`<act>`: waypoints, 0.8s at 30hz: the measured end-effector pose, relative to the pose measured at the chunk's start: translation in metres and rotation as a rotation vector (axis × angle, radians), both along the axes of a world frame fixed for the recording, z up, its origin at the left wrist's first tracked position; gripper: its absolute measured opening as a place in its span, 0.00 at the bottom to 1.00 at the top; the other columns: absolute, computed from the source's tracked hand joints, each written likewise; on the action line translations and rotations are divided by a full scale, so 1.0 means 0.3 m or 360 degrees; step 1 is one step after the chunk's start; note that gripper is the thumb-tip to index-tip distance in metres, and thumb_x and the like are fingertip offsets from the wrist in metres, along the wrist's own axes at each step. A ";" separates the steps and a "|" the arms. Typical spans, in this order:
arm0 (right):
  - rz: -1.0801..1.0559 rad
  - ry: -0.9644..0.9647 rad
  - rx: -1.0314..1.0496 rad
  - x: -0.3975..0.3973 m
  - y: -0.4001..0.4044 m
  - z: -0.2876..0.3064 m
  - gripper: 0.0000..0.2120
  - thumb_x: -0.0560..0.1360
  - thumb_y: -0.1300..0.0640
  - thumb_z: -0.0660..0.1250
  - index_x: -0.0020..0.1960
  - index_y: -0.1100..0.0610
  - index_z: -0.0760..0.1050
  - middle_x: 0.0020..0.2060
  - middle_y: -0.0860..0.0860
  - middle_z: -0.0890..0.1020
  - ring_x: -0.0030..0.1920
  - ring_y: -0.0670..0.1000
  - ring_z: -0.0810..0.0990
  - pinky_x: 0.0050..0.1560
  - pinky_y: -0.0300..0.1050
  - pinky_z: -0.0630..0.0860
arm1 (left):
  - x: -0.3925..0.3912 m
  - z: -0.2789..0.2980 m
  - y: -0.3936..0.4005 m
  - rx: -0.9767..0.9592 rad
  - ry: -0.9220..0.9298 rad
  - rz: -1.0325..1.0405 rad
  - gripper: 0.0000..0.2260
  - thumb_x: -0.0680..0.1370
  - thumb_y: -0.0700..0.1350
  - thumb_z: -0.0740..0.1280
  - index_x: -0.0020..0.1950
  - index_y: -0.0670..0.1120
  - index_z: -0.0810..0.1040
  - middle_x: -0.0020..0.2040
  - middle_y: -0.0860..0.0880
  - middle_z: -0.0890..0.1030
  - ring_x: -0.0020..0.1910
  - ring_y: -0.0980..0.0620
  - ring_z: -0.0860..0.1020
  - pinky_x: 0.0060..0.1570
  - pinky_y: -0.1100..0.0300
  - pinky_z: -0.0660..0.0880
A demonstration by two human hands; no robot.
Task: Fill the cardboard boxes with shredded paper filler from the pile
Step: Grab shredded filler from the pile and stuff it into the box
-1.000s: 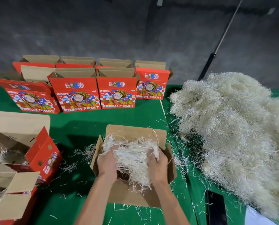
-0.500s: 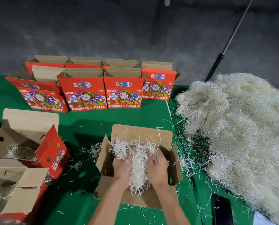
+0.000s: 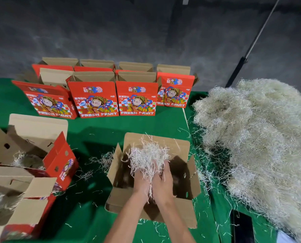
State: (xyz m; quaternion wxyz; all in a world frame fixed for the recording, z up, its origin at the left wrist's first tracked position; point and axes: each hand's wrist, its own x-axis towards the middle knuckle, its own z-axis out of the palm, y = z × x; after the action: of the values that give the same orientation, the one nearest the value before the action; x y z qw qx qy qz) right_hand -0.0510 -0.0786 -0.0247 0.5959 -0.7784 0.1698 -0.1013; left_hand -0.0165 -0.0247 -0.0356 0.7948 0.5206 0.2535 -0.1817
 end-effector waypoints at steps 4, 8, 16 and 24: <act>-0.0161 -0.0017 0.0073 0.025 -0.032 0.004 0.15 0.81 0.62 0.61 0.63 0.47 0.76 0.38 0.39 0.83 0.32 0.39 0.77 0.36 0.36 0.76 | 0.065 -0.003 0.044 0.0396 -0.0016 0.0146 0.11 0.82 0.38 0.61 0.64 0.43 0.73 0.48 0.49 0.79 0.44 0.51 0.77 0.49 0.56 0.75; -0.0323 0.0235 0.0310 0.031 -0.064 0.020 0.23 0.78 0.37 0.61 0.67 0.50 0.72 0.29 0.51 0.80 0.24 0.39 0.66 0.28 0.37 0.67 | 0.097 0.042 0.096 0.0276 0.0142 0.0399 0.12 0.78 0.52 0.69 0.43 0.45 0.74 0.39 0.47 0.75 0.39 0.49 0.71 0.44 0.53 0.69; 0.0165 0.0011 -0.0917 0.073 -0.032 0.033 0.39 0.77 0.27 0.45 0.79 0.49 0.48 0.79 0.47 0.51 0.77 0.42 0.43 0.77 0.51 0.40 | 0.009 0.036 0.048 -0.0448 0.0324 0.0112 0.23 0.85 0.54 0.53 0.71 0.39 0.72 0.64 0.38 0.79 0.62 0.41 0.78 0.50 0.50 0.78; 0.0220 -0.0042 -0.0397 0.054 -0.001 0.003 0.30 0.77 0.33 0.62 0.73 0.47 0.61 0.67 0.42 0.71 0.68 0.43 0.70 0.70 0.50 0.69 | 0.050 0.024 0.073 -0.0136 0.0192 0.0043 0.17 0.83 0.53 0.60 0.57 0.42 0.80 0.55 0.40 0.83 0.53 0.43 0.82 0.56 0.48 0.79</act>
State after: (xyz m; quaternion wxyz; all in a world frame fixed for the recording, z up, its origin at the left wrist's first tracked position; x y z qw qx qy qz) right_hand -0.0349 -0.0789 -0.0239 0.5021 -0.8549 0.0940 -0.0906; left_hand -0.0015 -0.0028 -0.0283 0.8019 0.4710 0.2998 -0.2126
